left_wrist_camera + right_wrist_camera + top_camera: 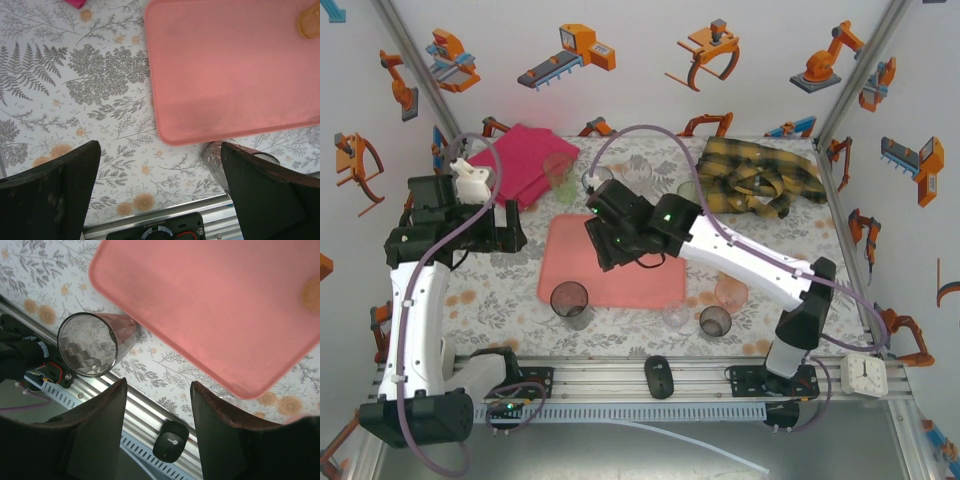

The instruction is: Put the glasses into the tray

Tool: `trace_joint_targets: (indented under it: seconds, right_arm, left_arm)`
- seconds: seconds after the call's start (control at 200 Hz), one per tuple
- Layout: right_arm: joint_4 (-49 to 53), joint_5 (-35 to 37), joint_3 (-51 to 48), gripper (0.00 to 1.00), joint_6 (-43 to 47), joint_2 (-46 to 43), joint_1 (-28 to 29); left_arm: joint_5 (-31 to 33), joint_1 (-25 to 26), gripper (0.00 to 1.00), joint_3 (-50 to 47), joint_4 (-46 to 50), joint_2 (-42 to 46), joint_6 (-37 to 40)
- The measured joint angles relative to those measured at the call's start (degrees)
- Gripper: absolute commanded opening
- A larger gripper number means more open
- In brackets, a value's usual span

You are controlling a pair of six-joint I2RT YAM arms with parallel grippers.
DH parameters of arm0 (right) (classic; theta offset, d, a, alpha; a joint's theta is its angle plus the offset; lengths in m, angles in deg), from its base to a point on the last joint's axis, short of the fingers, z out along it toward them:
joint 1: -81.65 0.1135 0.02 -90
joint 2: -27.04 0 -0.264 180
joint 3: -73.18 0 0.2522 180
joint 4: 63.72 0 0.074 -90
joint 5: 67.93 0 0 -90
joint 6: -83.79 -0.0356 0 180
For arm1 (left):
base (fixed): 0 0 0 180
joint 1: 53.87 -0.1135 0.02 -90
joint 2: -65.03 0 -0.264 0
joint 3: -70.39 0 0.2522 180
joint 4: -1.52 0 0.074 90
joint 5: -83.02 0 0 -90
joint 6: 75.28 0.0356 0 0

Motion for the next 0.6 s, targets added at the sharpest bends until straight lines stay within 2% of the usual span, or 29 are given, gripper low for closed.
trace_joint_targets:
  seconds: [0.2, 0.601]
  right_arm:
    - [0.0, -0.2, 1.6, 0.51, -1.2, 4.6, 2.6]
    - [0.0, -0.8, 5.1, 0.50, -1.5, 13.6, 3.5]
  left_arm:
    - [-0.1, -1.7, 0.97, 0.0, 0.4, -0.7, -0.5]
    - [-3.4, -2.8, 0.97, 0.3, 1.6, -0.6, -0.9]
